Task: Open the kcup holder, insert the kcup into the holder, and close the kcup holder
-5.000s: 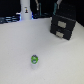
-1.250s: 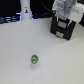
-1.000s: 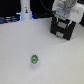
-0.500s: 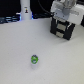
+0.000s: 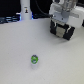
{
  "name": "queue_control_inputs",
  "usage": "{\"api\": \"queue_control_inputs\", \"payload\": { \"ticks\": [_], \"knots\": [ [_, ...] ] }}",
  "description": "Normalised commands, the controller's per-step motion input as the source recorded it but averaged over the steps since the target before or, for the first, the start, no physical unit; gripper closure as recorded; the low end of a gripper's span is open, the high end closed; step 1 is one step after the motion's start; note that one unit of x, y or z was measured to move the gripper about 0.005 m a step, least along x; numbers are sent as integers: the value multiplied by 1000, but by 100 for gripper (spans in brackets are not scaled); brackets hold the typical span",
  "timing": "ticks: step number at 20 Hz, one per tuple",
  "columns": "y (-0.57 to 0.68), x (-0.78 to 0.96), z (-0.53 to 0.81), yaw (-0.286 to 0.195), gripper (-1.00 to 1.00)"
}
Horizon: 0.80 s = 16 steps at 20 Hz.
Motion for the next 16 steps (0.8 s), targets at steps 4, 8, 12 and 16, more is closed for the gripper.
{"api": "queue_control_inputs", "payload": {
  "ticks": [4, 8, 12, 16],
  "knots": [
    [-272, 949, 195, -88, 100],
    [-286, 943, 195, -91, 100],
    [-300, 937, 196, -97, 100],
    [-322, 926, 188, -102, 100]
  ]
}}
